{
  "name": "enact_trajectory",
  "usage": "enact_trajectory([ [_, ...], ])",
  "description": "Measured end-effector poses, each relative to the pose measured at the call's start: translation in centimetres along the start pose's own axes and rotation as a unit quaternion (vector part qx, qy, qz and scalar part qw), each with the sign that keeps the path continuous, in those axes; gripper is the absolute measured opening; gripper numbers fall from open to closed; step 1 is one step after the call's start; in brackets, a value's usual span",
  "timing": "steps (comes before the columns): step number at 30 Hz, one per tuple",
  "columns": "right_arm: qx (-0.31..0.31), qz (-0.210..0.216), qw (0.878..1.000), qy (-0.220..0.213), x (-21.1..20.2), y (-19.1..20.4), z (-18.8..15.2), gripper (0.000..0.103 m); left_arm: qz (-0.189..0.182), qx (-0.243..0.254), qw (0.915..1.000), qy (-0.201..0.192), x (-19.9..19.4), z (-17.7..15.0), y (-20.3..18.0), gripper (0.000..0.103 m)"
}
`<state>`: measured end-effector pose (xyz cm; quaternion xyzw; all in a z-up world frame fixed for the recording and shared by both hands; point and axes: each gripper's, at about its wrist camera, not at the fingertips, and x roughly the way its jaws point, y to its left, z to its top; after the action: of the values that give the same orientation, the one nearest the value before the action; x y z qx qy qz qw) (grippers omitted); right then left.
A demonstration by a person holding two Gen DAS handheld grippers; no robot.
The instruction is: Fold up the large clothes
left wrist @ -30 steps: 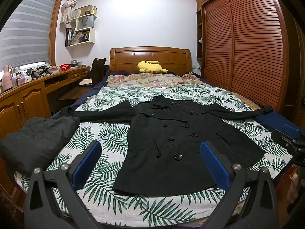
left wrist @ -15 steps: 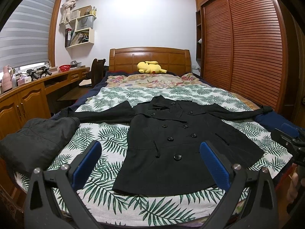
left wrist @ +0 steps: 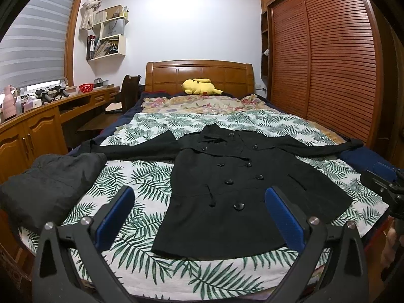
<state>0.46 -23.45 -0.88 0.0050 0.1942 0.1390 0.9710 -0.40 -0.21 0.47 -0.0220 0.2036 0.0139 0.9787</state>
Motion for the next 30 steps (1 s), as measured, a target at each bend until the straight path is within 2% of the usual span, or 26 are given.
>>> enact_trajectory([
  [9,-0.026,0.023,0.999,0.020,5.1,1.9,-1.3,0.103,0.031,0.018,0.9992,0.015,4.4,-1.2,2.9,0.103],
  [17,-0.044,0.048,0.997,0.035,11.1,3.7,-1.3,0.103,0.058,0.019,0.9976,0.031,9.9,-1.1,7.1,0.103],
  [30,-0.057,0.099,0.993,0.035,20.8,7.2,3.1,0.103,0.097,0.028,0.9934,0.055,17.0,1.6,13.2,0.103],
])
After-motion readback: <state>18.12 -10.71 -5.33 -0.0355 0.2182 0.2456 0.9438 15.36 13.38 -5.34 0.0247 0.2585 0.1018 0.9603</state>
